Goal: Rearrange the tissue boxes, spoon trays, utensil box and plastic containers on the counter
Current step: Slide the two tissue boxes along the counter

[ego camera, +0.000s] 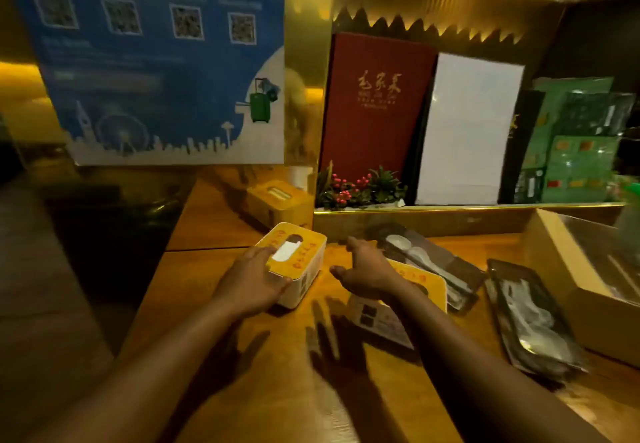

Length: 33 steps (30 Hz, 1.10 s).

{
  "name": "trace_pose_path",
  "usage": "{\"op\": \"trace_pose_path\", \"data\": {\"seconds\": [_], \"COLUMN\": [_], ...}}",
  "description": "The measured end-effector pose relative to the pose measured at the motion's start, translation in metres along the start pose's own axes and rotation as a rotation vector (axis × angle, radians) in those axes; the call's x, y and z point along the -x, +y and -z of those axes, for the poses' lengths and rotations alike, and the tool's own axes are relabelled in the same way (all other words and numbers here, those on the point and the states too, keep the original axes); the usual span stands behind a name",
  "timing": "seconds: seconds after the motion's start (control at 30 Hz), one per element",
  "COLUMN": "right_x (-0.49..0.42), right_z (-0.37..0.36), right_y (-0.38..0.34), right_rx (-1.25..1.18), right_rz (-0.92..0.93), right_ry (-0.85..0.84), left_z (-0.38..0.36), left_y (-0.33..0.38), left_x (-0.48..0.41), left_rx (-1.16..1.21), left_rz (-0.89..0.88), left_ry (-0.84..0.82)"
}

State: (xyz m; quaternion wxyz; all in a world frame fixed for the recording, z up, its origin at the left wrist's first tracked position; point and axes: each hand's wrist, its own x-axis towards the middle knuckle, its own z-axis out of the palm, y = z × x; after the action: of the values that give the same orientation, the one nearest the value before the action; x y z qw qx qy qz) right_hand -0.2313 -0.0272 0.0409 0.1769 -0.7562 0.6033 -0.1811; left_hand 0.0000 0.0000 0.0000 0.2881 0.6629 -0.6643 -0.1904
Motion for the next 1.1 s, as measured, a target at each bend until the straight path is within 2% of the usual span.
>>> {"op": "trace_pose_path", "data": {"seconds": [0.1, 0.33, 0.47, 0.57, 0.7, 0.8, 0.93, 1.1], "right_x": [-0.025, -0.077, -0.091, -0.087, -0.055, -0.026, -0.003, 0.006], "right_z": [-0.021, -0.052, -0.056, -0.056, -0.065, -0.077, -0.09, -0.095], "right_y": [-0.01, -0.006, -0.001, -0.001, -0.01, -0.005, 0.003, 0.002], "right_rx": [0.069, 0.21, 0.175, 0.196, 0.237, 0.13, -0.109, -0.116], "right_rz": [0.008, 0.017, 0.043, 0.07, 0.192, 0.199, 0.147, 0.154], "right_ry": [-0.002, -0.13, -0.098, -0.075, -0.1, -0.047, 0.034, 0.095], "left_z": [-0.013, -0.036, -0.038, -0.034, -0.027, -0.022, -0.025, -0.023], "left_y": [-0.015, -0.032, -0.037, -0.044, -0.065, -0.074, -0.073, -0.066], "left_x": [-0.007, -0.002, -0.004, -0.004, 0.007, 0.019, 0.032, 0.036], "left_rx": [-0.054, -0.13, -0.153, -0.091, 0.12, 0.174, 0.274, 0.295], "left_rz": [-0.046, -0.086, -0.069, -0.018, 0.042, 0.082, 0.034, 0.088], "left_ry": [0.029, 0.169, 0.183, 0.209, 0.237, 0.269, 0.241, 0.199]}}
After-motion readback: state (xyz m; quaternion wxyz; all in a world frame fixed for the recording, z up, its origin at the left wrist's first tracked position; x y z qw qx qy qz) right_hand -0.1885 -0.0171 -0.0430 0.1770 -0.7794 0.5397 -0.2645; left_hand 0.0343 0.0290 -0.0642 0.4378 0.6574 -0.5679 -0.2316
